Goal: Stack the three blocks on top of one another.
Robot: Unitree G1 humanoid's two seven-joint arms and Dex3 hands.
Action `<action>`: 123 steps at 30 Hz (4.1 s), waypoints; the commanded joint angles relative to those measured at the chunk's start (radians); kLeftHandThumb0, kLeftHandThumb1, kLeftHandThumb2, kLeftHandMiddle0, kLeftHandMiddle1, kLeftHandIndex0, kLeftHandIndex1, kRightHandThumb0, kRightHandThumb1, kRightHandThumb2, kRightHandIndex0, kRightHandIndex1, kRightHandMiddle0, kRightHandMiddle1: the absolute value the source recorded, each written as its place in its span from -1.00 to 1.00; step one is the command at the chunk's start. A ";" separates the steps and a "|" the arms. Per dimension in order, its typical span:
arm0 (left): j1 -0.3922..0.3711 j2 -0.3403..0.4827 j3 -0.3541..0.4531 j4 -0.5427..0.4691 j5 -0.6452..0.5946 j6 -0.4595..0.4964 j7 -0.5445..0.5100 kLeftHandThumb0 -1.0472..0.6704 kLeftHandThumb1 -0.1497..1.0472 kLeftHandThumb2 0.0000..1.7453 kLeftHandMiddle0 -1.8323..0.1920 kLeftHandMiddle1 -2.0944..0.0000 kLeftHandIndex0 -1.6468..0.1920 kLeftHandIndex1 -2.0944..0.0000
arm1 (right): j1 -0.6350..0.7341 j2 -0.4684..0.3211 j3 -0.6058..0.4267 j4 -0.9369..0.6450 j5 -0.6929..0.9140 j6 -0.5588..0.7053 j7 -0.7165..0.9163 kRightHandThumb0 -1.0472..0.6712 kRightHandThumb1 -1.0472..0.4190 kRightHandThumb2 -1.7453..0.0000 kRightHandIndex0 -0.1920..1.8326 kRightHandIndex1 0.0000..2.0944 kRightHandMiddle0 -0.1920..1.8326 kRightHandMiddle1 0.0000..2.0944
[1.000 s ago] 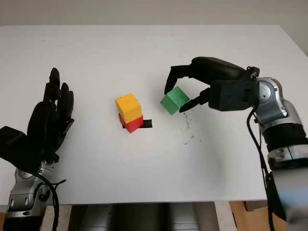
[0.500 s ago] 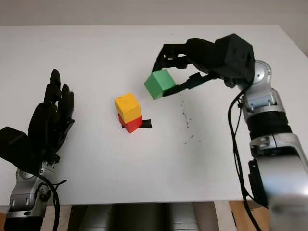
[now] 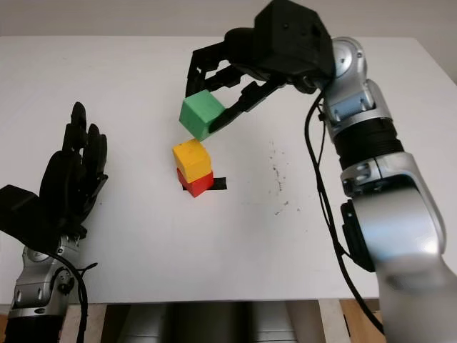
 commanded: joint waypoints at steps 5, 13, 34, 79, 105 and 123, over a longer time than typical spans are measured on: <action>-0.006 0.003 0.000 0.011 0.002 -0.015 -0.003 -0.71 1.00 -0.51 1.00 1.00 1.00 1.00 | 0.010 0.026 0.019 -0.110 -0.023 0.189 -0.009 -0.29 -0.79 0.93 -0.33 -0.96 -0.43 0.59; 0.001 0.005 0.002 0.000 -0.003 -0.003 -0.005 -0.68 1.00 -0.50 1.00 1.00 1.00 1.00 | 0.071 0.035 0.002 -0.277 0.008 0.488 -0.019 -0.32 -0.83 0.93 -0.38 -0.98 -0.45 0.63; -0.002 0.004 -0.003 0.015 0.005 -0.009 -0.006 -0.69 1.00 -0.49 1.00 1.00 1.00 1.00 | 0.144 -0.005 0.022 -0.407 0.005 0.530 -0.047 -0.28 -0.85 0.94 -0.38 -0.98 -0.51 0.65; 0.007 -0.014 -0.008 0.010 0.001 -0.002 0.004 -0.71 1.00 -0.52 1.00 1.00 1.00 1.00 | 0.156 0.005 0.062 -0.356 -0.043 0.428 -0.033 -0.29 -0.82 0.94 -0.36 -0.97 -0.49 0.66; 0.008 -0.019 -0.010 0.021 0.000 -0.013 0.008 -0.70 1.00 -0.52 1.00 1.00 1.00 1.00 | 0.163 -0.018 0.055 -0.360 -0.014 0.408 0.012 -0.59 -0.75 0.94 -0.95 -1.00 -0.86 -0.83; 0.012 -0.018 -0.012 0.025 0.002 -0.022 0.003 -0.71 1.00 -0.52 1.00 1.00 1.00 1.00 | 0.289 -0.035 -0.175 -0.456 0.123 0.318 -0.163 -0.79 -0.99 0.62 -1.00 -1.00 -1.00 -1.00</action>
